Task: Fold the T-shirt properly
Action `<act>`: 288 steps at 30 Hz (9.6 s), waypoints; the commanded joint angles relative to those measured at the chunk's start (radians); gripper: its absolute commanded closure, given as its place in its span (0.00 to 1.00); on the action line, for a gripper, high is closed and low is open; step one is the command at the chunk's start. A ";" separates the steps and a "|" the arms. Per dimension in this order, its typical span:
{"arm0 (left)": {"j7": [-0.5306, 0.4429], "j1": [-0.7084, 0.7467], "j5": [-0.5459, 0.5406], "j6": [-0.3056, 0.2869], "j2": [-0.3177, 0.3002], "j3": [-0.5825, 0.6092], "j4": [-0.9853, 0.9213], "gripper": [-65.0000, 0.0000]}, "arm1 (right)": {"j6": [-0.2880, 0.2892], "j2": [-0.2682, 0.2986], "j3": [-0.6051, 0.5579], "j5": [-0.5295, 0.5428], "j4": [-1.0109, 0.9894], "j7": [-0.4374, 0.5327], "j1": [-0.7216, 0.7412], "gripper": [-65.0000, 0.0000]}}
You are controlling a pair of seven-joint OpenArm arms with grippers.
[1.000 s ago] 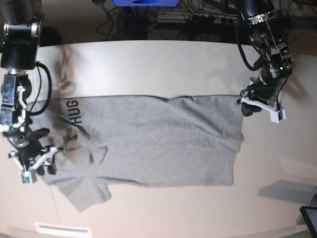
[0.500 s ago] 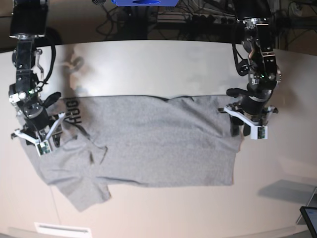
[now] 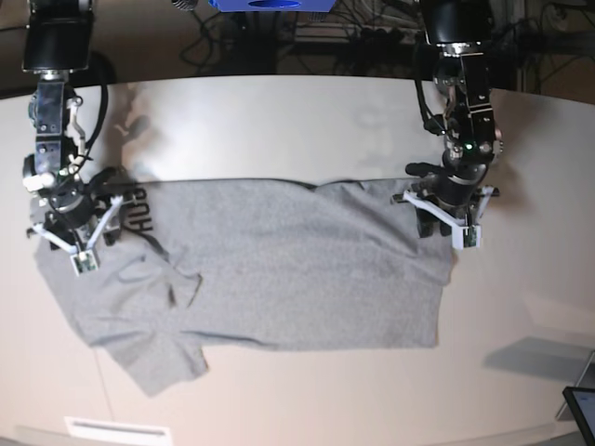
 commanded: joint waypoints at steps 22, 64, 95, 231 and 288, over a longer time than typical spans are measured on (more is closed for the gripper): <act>-0.018 0.038 -0.004 -0.006 -0.026 0.005 -0.082 0.65 | -0.004 0.001 0.091 0.159 -0.034 -0.080 -0.019 0.50; -0.016 0.320 -0.010 -0.006 -0.183 0.040 0.026 0.66 | -0.009 -0.004 0.178 0.156 0.174 -0.081 -0.288 0.50; 0.034 0.420 -0.010 -0.006 -0.204 -0.050 0.194 0.66 | -0.009 -0.045 0.204 0.156 0.274 -0.078 -0.352 0.50; 0.295 -0.162 -0.089 -0.121 -0.190 -0.423 -0.056 0.36 | 0.403 0.142 0.268 0.629 -0.960 -0.281 0.575 1.00; 0.362 -0.685 -0.089 -0.205 -0.195 -0.290 -0.898 0.33 | 0.403 0.145 0.268 0.629 -0.953 -0.279 0.561 1.00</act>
